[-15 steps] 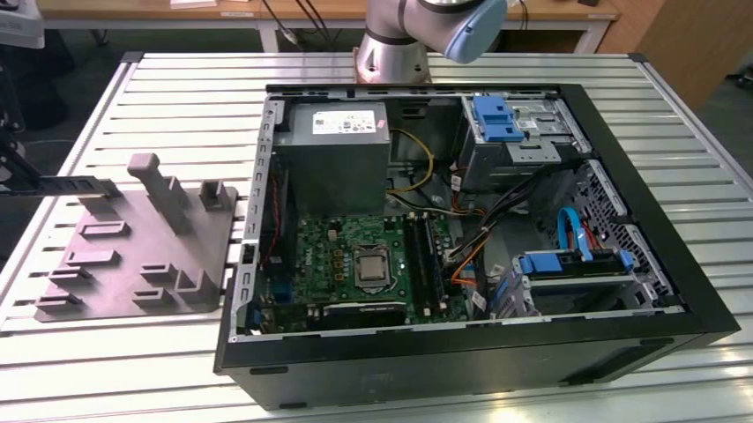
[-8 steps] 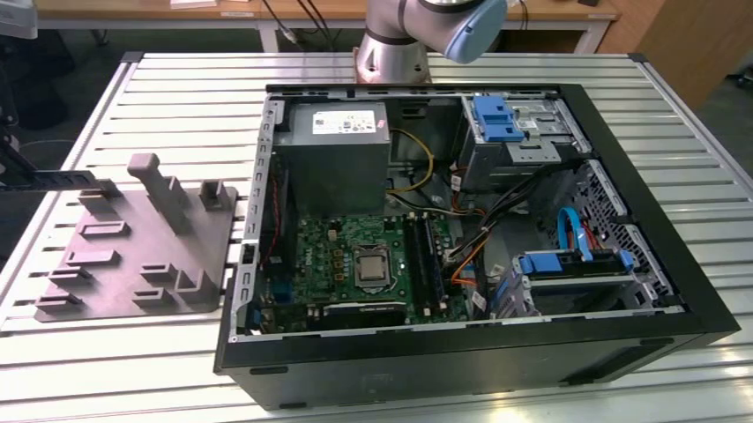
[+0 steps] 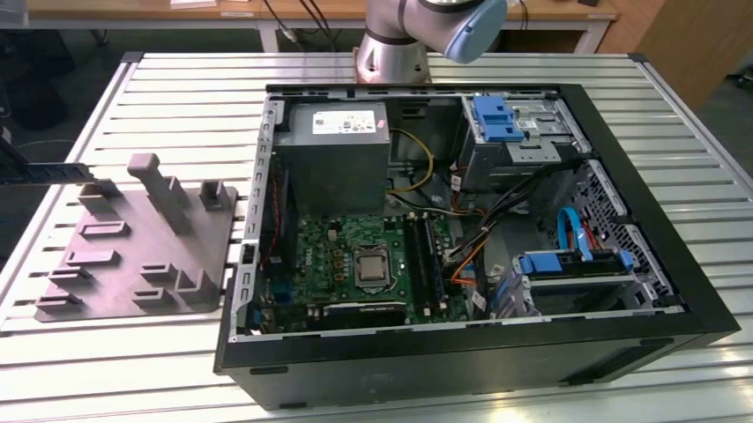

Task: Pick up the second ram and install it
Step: 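Pick up the second ram and move it above second insertion slot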

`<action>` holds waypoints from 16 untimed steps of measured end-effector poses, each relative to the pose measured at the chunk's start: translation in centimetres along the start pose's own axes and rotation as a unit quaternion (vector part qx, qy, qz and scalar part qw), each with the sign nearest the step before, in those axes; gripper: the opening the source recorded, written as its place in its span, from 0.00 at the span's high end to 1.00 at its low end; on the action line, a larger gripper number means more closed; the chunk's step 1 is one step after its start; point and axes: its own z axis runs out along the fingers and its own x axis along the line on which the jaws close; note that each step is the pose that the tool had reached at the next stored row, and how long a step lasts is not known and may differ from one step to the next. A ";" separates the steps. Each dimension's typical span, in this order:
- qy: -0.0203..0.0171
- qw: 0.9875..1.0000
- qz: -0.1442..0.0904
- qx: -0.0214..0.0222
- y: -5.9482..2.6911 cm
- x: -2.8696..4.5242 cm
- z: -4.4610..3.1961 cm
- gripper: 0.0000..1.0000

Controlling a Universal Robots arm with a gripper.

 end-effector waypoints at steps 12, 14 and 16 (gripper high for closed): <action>-0.001 1.000 0.000 0.000 -0.02 -0.06 -1.22 0.86; -0.001 1.000 0.000 0.000 -0.03 -0.07 -1.46 0.86; -0.001 1.000 0.000 0.000 -0.03 -0.08 -1.68 0.86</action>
